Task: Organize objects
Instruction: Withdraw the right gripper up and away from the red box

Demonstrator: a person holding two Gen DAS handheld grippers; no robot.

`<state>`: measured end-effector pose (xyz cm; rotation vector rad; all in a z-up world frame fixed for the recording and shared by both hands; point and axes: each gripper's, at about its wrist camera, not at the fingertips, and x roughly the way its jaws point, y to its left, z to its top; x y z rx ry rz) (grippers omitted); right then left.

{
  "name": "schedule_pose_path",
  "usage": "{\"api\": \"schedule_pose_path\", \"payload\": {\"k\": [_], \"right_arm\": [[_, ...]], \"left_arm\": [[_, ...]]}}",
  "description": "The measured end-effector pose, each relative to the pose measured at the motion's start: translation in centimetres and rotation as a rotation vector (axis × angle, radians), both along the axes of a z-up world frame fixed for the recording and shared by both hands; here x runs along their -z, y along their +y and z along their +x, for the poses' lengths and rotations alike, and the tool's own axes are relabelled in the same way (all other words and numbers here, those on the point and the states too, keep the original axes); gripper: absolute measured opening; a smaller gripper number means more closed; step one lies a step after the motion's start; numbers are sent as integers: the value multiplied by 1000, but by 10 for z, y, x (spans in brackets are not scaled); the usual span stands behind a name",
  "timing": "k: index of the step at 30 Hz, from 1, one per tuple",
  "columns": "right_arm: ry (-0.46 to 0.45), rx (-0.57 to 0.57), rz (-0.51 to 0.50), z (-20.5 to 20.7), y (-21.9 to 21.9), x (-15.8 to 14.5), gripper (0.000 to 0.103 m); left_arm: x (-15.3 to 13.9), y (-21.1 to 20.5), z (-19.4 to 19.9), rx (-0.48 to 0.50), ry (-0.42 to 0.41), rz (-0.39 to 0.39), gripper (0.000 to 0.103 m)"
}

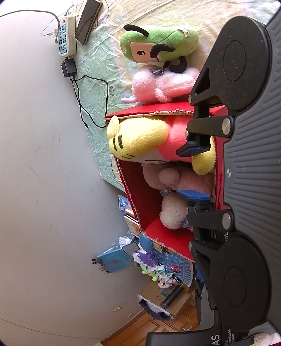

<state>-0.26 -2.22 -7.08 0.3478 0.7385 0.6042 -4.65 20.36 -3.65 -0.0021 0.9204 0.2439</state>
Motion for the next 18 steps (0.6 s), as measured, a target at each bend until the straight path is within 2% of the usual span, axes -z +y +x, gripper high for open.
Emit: {"api": "schedule_pose_path", "payload": {"k": [11, 18], "right_arm": [[9, -79, 1, -2, -18, -3, 37], [45, -141, 4, -2, -30, 5, 37]], "left_arm": [[8, -29, -7, -53, 45, 12, 96], [20, -48, -11, -82, 83, 11, 96]]}}
